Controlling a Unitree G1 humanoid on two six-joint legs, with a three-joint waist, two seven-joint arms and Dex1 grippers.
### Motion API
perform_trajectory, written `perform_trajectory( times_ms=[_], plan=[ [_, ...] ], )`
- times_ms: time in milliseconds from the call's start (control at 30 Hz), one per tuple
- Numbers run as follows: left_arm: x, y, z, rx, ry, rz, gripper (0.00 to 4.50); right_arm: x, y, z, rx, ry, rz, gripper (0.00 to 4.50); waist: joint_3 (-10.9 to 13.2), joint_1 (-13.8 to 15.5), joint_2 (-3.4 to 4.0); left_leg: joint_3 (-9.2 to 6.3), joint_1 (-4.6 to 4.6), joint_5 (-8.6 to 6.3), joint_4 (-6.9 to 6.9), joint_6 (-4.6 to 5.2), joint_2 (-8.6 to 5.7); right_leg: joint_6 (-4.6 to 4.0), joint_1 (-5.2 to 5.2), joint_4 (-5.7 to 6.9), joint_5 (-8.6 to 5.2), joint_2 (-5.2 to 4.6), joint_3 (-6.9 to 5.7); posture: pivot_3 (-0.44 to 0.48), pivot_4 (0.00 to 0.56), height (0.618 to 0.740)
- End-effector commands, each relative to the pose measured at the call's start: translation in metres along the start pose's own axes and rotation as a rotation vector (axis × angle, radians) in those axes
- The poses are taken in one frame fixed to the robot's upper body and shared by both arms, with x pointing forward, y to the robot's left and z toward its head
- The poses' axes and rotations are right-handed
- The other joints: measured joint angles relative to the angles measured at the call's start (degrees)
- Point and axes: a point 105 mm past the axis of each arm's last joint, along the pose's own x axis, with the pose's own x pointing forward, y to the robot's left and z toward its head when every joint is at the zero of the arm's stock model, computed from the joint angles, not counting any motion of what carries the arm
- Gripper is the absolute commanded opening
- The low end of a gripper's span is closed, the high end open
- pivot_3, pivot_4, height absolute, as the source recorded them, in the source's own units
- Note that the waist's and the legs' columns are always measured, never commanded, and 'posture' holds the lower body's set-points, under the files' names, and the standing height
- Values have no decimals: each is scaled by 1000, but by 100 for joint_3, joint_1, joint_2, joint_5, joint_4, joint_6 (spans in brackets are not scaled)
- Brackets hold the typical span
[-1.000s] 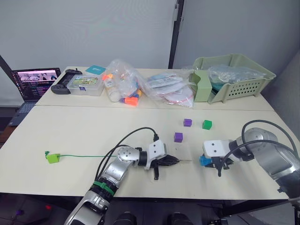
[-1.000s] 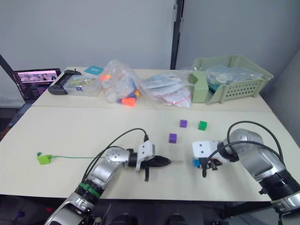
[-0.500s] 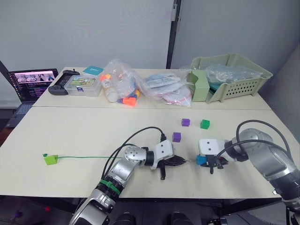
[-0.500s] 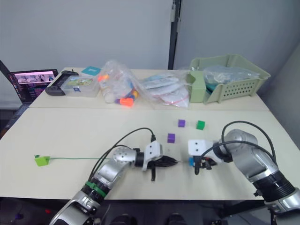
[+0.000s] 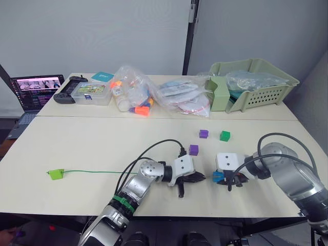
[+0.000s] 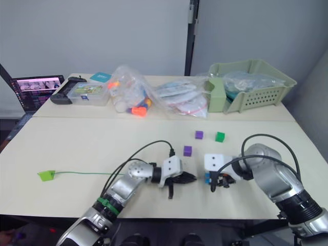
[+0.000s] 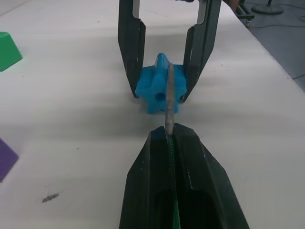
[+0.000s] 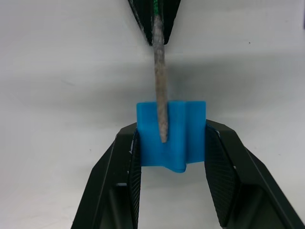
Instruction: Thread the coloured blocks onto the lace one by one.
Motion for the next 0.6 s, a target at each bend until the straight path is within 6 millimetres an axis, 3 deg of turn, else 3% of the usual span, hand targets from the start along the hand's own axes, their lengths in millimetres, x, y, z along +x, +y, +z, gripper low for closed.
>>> perform_trajectory(
  times_ms=[33, 600],
  plan=[
    [-15, 8, 12, 28, -17, 44, 0, 5, 10, 7, -12, -32, 50, 1336, 0, -6, 0, 0, 0, 0, 0, 0, 0, 0, 0, 0, 0, 0, 0, 0, 150, 740],
    [-15, -1, 5, 14, 77, -13, 0, 11, 7, 17, -24, -58, 46, 1336, 0, -6, 0, 1, 2, 0, 1, 0, 0, 0, 2, 1, 0, 0, -1, 0, 150, 740]
  ],
)
